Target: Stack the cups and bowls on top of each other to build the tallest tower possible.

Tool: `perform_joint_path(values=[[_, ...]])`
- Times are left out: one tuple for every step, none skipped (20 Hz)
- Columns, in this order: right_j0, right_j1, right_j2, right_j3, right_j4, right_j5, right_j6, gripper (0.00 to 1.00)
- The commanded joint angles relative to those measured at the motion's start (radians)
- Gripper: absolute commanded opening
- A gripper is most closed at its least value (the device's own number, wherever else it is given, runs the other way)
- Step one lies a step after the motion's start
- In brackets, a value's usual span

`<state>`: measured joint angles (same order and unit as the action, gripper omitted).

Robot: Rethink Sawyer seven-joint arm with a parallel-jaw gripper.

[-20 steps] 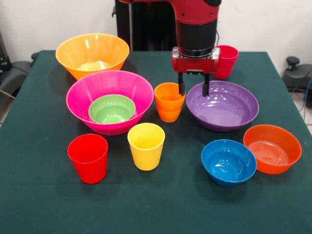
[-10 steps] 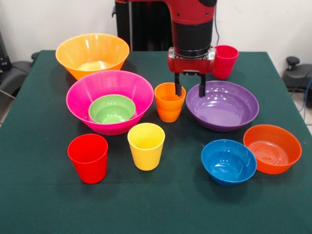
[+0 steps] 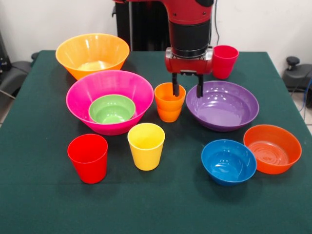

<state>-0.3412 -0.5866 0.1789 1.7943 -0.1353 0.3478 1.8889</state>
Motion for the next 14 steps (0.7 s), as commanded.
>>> perform_joint_path(values=[[-0.025, 0.039, 0.054, 0.026, -0.010, -0.029, 0.075, 1.00], [-0.026, 0.042, 0.055, 0.028, -0.010, -0.034, 0.077, 1.00], [-0.027, 0.047, 0.054, 0.031, -0.013, -0.039, 0.078, 1.00], [-0.028, 0.053, 0.052, 0.033, -0.017, -0.044, 0.078, 1.00], [-0.029, 0.060, 0.052, 0.036, -0.019, -0.051, 0.079, 1.00], [-0.031, 0.069, 0.051, 0.037, -0.023, -0.054, 0.077, 1.00], [-0.035, 0.083, 0.052, 0.035, -0.026, -0.065, 0.078, 1.00], [-0.038, 0.095, 0.053, 0.034, -0.029, -0.075, 0.077, 1.00], [-0.040, 0.100, 0.055, 0.032, -0.031, -0.078, 0.075, 1.00], [-0.040, 0.104, 0.055, 0.031, -0.033, -0.081, 0.075, 1.00], [-0.038, 0.104, 0.054, 0.027, -0.033, -0.078, 0.074, 1.00], [-0.037, 0.105, 0.052, 0.023, -0.033, -0.074, 0.073, 1.00], [-0.037, 0.108, 0.053, 0.019, -0.033, -0.072, 0.071, 1.00], [-0.036, 0.112, 0.054, 0.016, -0.033, -0.072, 0.070, 1.00]])
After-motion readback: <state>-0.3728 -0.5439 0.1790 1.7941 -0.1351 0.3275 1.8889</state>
